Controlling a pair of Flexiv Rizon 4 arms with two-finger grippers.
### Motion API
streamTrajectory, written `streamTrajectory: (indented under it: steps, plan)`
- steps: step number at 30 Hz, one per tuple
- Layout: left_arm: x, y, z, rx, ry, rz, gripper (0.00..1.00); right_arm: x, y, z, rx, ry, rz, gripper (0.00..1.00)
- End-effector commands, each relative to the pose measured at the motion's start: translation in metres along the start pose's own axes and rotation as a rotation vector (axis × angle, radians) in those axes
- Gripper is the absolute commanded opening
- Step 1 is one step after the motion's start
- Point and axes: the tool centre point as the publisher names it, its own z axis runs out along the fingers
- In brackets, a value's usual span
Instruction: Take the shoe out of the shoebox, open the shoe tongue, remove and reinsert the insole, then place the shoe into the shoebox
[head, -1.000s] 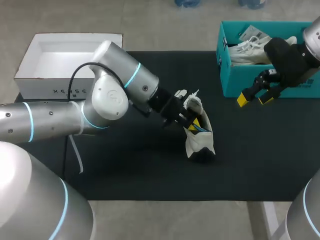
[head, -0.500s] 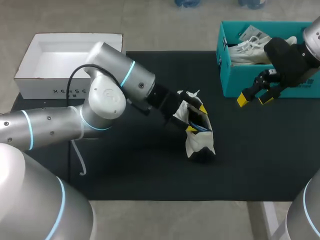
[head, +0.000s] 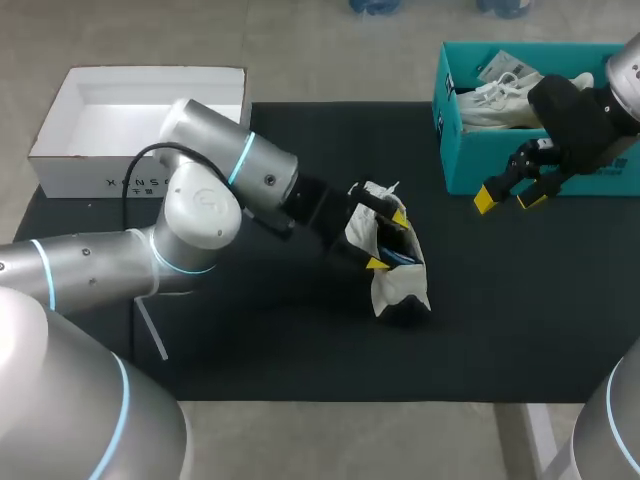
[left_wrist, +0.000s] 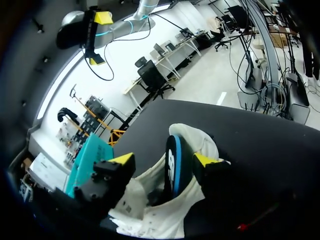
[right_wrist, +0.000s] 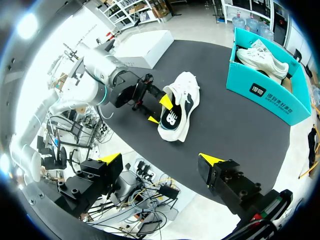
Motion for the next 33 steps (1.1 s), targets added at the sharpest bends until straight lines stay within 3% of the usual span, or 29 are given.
streamTrajectory:
  steps: [1, 5, 17, 26, 33]
  plan:
    - [0.001, 0.001, 0.003, 0.000, -0.009, -0.001, 0.14, 0.000, 0.001, 0.002, 0.002, -0.001, 0.000, 1.00]
    - [-0.002, 0.002, 0.007, -0.007, 0.002, 0.001, 0.00, 0.000, 0.001, 0.002, 0.002, -0.001, 0.000, 1.00]
    - [-0.004, 0.004, 0.017, -0.011, 0.050, 0.017, 0.00, 0.000, 0.001, 0.002, 0.002, -0.001, 0.000, 1.00]
    - [-0.012, 0.020, 0.010, -0.067, 0.065, 0.048, 0.00, 0.000, 0.001, 0.002, 0.002, -0.001, 0.000, 1.00]
    - [0.007, 0.024, 0.021, -0.061, 0.112, 0.020, 0.00, 0.000, 0.001, 0.002, 0.002, -0.001, 0.000, 1.00]
